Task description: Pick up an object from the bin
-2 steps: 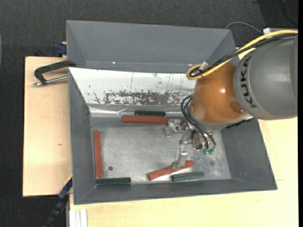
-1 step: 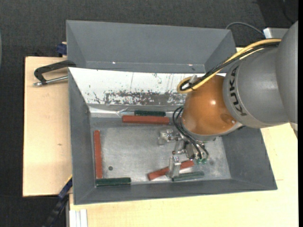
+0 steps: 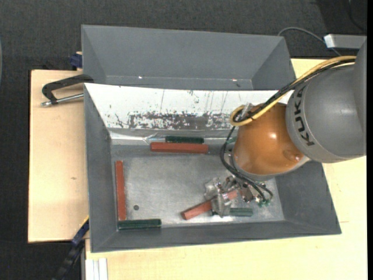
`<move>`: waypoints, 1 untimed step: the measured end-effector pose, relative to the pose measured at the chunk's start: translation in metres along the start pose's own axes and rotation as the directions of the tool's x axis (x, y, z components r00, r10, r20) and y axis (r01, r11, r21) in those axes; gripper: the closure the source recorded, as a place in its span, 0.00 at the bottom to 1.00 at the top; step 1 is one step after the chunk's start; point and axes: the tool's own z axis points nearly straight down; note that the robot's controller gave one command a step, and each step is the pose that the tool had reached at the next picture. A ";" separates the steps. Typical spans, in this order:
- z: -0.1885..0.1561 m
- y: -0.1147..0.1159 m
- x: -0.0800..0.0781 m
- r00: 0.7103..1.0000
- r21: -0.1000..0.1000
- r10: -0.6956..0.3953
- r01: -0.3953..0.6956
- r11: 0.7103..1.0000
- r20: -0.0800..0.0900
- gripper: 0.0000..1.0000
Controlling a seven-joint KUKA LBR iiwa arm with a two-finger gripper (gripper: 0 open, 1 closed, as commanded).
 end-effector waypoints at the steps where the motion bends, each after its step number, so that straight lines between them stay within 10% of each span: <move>1: 0.000 0.000 0.000 1.000 0.000 0.000 0.000 1.000 0.000 1.00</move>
Offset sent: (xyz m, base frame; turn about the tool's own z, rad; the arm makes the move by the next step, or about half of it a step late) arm 0.0194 -0.0136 0.1426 0.0324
